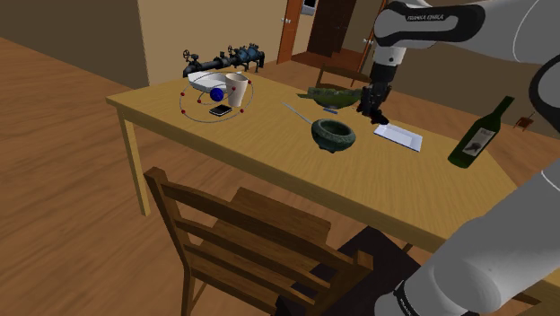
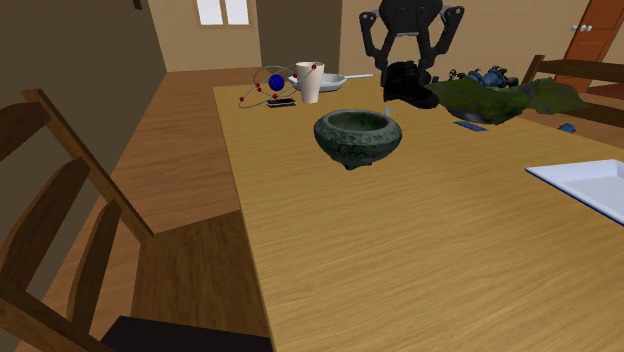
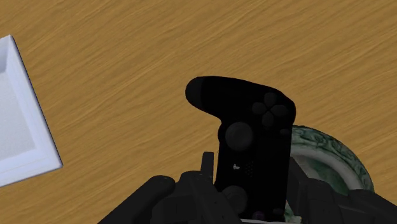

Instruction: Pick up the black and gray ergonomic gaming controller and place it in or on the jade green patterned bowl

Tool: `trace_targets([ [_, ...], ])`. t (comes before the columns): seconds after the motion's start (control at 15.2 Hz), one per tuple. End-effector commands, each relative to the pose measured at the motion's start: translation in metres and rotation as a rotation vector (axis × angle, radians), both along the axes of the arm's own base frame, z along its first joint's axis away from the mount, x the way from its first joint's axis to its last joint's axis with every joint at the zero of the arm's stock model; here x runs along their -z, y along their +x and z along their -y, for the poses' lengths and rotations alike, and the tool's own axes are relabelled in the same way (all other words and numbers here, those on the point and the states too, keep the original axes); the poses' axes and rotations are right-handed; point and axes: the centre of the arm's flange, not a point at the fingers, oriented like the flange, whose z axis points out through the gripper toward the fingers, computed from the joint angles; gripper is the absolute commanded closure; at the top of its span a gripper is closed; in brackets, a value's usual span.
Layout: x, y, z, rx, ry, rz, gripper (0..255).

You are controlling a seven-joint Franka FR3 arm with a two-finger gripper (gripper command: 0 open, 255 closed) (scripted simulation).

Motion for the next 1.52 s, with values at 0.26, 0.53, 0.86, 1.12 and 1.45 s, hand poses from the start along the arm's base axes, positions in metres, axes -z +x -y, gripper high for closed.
trace_targets([
  [0.26, -0.001, 0.062, -0.048, 0.001, 0.001, 0.000, 255],
  [0.53, 0.010, 0.084, -0.067, 0.001, 0.001, 0.000, 255],
  [0.86, 0.036, 0.084, -0.067, 0.001, 0.001, 0.000, 255],
  [1.12, 0.057, 0.084, -0.067, 0.001, 0.001, 0.000, 255],
  [1.45, 0.071, 0.084, -0.067, 0.001, 0.001, 0.000, 255],
])
